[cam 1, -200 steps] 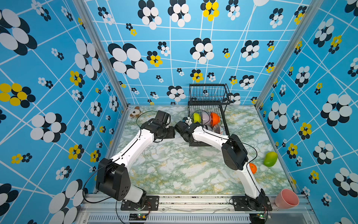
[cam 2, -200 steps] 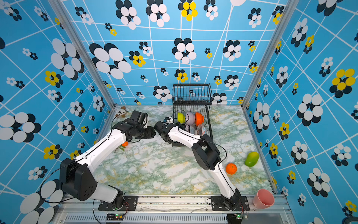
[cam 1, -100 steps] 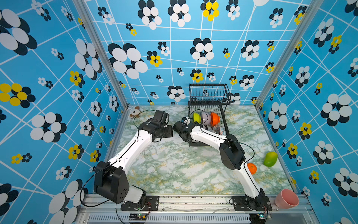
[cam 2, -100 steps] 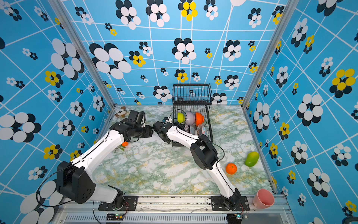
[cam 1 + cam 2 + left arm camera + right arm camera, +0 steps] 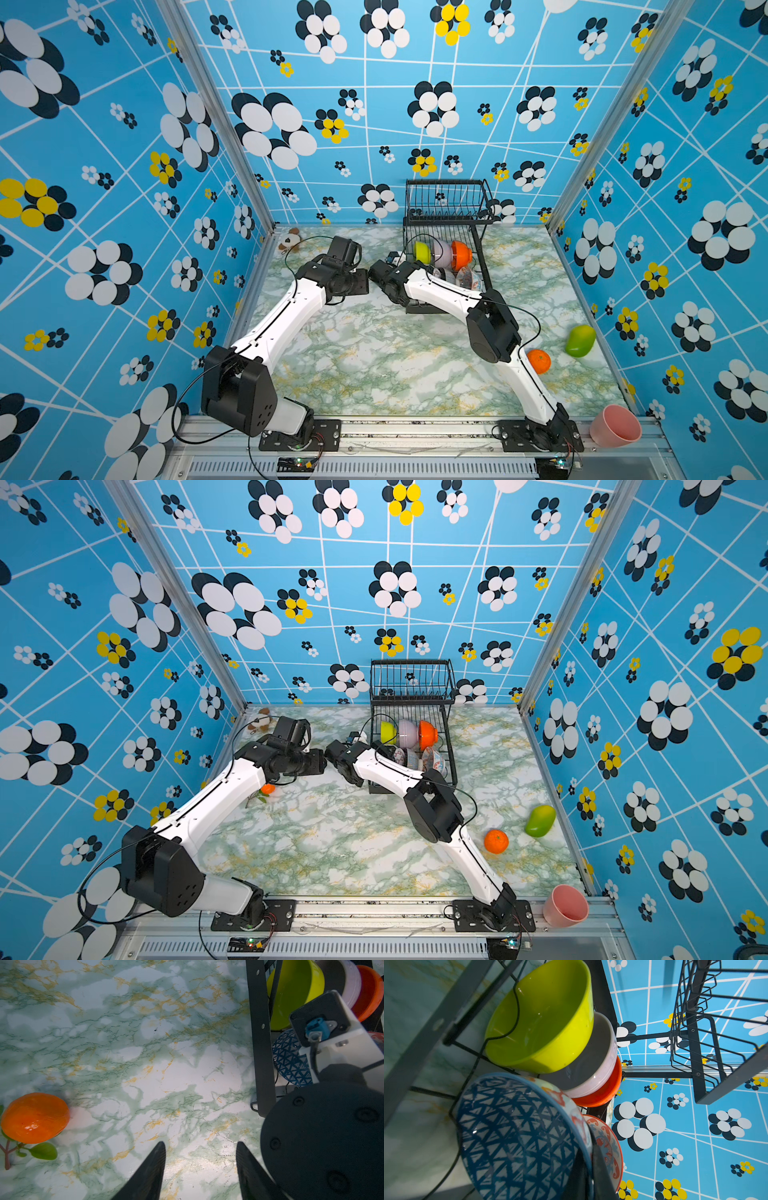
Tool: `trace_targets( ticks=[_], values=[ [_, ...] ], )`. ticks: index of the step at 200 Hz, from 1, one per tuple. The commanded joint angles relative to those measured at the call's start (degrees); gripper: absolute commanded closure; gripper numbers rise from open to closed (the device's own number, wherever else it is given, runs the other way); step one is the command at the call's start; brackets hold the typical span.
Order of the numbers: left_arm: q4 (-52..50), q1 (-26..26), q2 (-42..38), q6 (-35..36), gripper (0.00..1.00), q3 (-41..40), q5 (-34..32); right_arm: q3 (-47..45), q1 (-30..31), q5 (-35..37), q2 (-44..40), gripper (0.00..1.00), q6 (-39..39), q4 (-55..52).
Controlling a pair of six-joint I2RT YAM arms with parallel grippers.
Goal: Load bowls into a dish rack
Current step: Place the bowl in the dish rack.
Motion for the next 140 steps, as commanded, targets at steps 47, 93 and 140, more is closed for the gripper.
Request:
trace_targets(
  ticks=[47,93,140],
  values=[
    [-0.19,0.61,-1.37,0.29,0.43,-0.60,-0.73,4.21,1.63,-5.51,3.83,1.00,3.16,-4.26],
    [-0.19,1.26,-1.00,0.38,0.43,-0.66,-0.99,6.25,1.65,-6.85,4.90,1.00,3.85,-5.87],
    [-0.28,1.51,-0.40,0.38,0.41,-0.59,-0.61,8.12,1.61,-8.40,5.70,0.99,4.55,-7.20]
  ],
)
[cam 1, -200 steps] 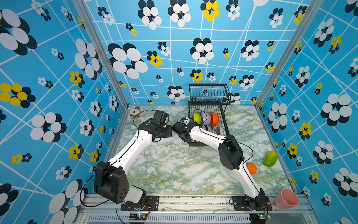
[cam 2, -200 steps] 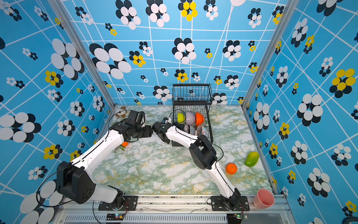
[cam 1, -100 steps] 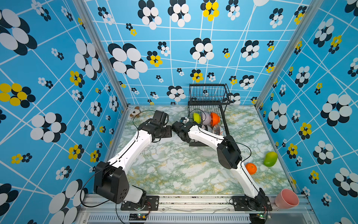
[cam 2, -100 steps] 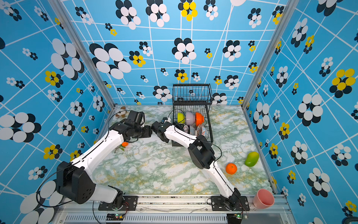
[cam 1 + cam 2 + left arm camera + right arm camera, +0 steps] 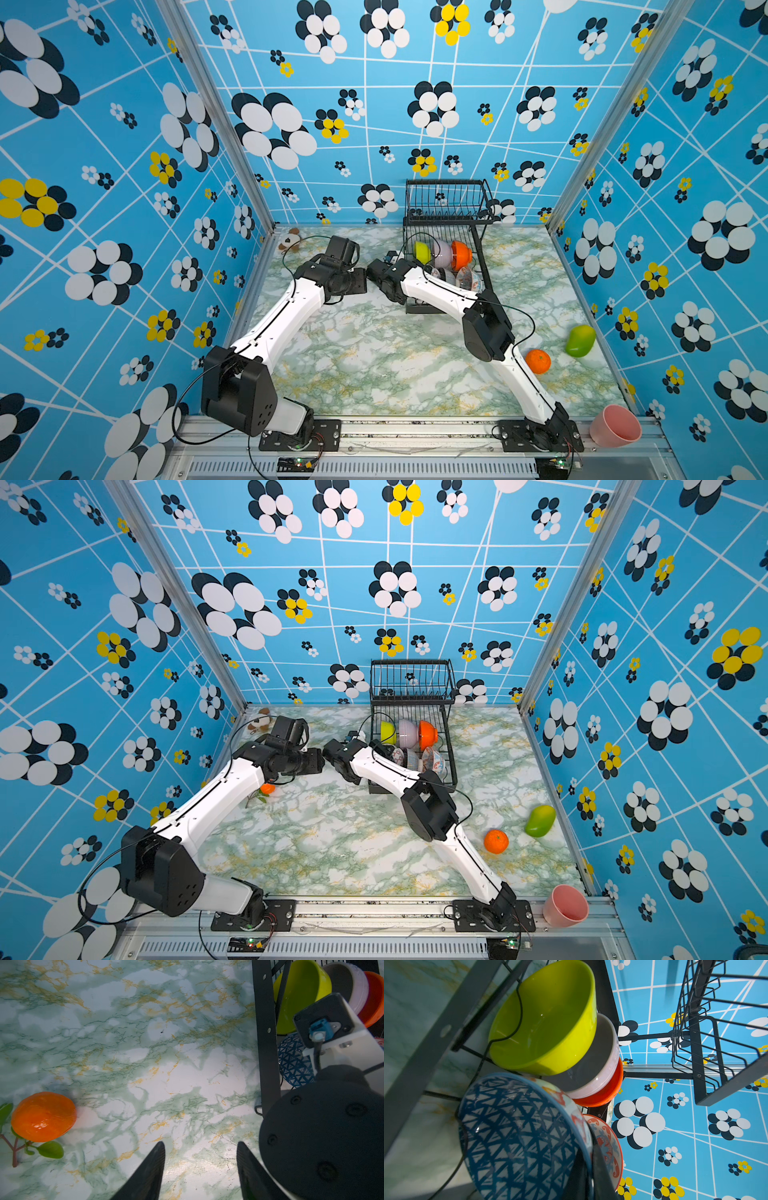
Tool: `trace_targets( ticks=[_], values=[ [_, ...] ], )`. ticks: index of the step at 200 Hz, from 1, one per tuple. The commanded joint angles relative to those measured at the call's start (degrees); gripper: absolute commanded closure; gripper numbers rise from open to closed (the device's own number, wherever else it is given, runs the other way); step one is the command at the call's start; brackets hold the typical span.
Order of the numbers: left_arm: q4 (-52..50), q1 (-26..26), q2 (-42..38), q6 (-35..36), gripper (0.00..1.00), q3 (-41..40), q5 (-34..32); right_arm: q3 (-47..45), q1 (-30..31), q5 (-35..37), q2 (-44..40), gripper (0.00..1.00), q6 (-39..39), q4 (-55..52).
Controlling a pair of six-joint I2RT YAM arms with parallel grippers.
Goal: Load bowls into a dish rack
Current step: Place the bowl in the dish rack.
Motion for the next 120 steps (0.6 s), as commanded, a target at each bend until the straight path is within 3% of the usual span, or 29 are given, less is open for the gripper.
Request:
trace_targets(
  ticks=[1,120],
  values=[
    [-0.36,0.50,-0.41,0.38,0.41,-0.53,-0.19,1.48,1.55,-7.46,2.29,0.99,1.97,-0.86],
    [-0.45,0.51,-0.49,0.29,0.38,-0.33,0.52,2.05,1.55,-9.77,1.77,0.91,3.58,-1.85]
  ],
)
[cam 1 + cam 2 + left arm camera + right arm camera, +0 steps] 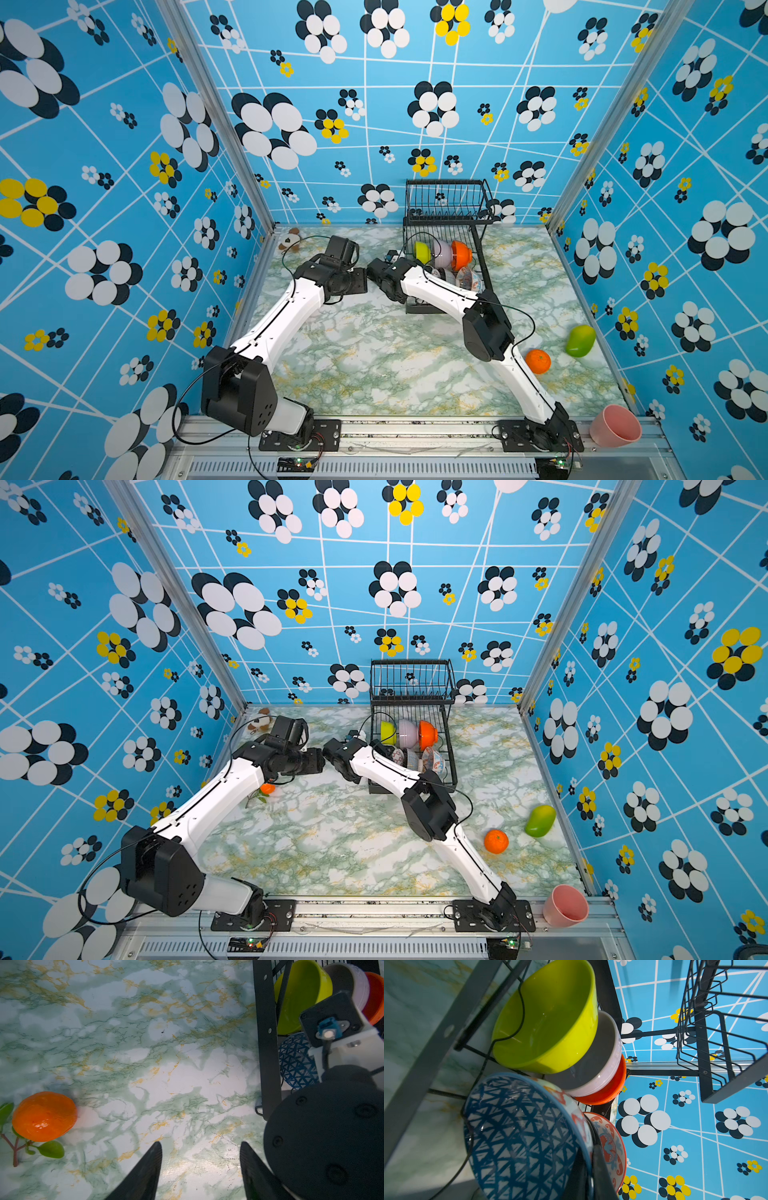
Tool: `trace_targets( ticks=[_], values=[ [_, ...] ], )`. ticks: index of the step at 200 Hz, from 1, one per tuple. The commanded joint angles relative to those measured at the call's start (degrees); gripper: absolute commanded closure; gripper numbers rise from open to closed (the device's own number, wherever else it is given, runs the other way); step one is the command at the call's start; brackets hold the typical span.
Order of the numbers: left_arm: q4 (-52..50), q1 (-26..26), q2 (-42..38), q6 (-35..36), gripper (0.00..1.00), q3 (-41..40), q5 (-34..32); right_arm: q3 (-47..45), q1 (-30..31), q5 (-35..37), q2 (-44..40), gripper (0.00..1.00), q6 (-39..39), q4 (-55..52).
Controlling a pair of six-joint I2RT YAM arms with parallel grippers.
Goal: Load bowls into a dish rack
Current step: Place the bowl in the dish rack.
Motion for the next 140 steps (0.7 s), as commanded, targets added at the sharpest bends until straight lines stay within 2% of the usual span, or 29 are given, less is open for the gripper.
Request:
trace_targets(
  ticks=[1,140],
  values=[
    [-0.43,0.43,-0.49,0.25,0.38,-0.30,0.45,1.18,1.56,-8.55,1.61,0.91,1.79,-0.45],
    [-0.43,0.39,-0.77,0.29,0.37,-0.36,0.54,1.65,1.49,-10.46,1.42,0.87,2.85,-1.56]
  ],
)
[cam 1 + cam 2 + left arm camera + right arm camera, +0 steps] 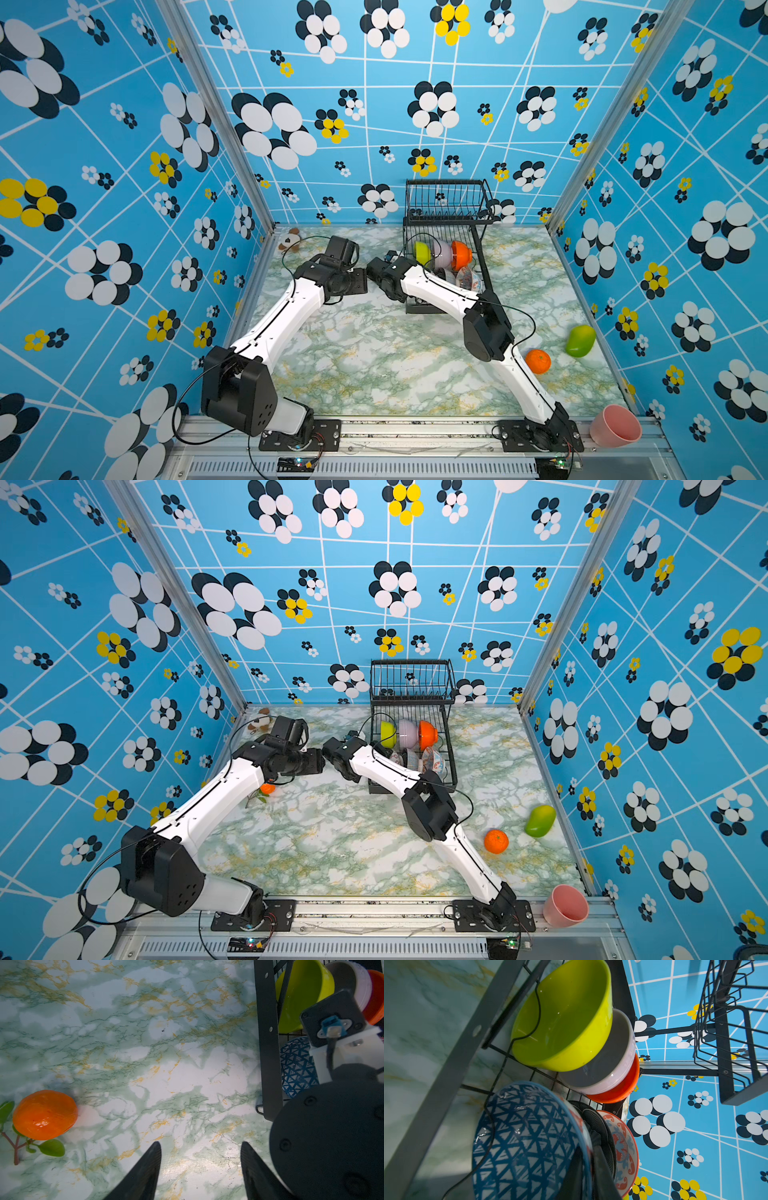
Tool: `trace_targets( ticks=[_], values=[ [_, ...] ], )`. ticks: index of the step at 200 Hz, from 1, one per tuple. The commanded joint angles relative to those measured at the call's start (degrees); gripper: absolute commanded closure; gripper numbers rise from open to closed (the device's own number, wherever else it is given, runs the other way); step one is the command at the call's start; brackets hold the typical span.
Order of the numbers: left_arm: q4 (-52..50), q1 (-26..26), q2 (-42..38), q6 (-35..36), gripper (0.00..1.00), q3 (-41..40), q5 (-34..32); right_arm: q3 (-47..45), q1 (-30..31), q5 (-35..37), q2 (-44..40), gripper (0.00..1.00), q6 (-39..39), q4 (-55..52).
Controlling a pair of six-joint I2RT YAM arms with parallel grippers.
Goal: Load bowls into a dish rack
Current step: Place the bowl in the dish rack.
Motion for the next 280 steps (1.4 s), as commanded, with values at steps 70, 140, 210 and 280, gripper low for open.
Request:
trace_targets(
  ticks=[70,140,210,280],
  values=[
    [-0.02,0.41,-0.84,0.29,0.37,-0.34,0.58,0.67,1.49,-7.21,1.17,0.84,1.92,-0.83],
    [-0.02,0.42,-1.02,0.26,0.37,-0.45,0.51,0.57,1.33,-9.11,0.37,0.80,3.41,-0.88],
    [0.12,0.41,-1.11,0.38,0.36,-0.52,0.66,-0.59,1.13,-10.57,-1.06,0.72,4.74,0.02],
    [0.17,0.41,-1.12,0.44,0.35,-0.53,0.93,-1.99,0.80,-11.57,-2.51,0.56,6.03,1.01]
  ],
)
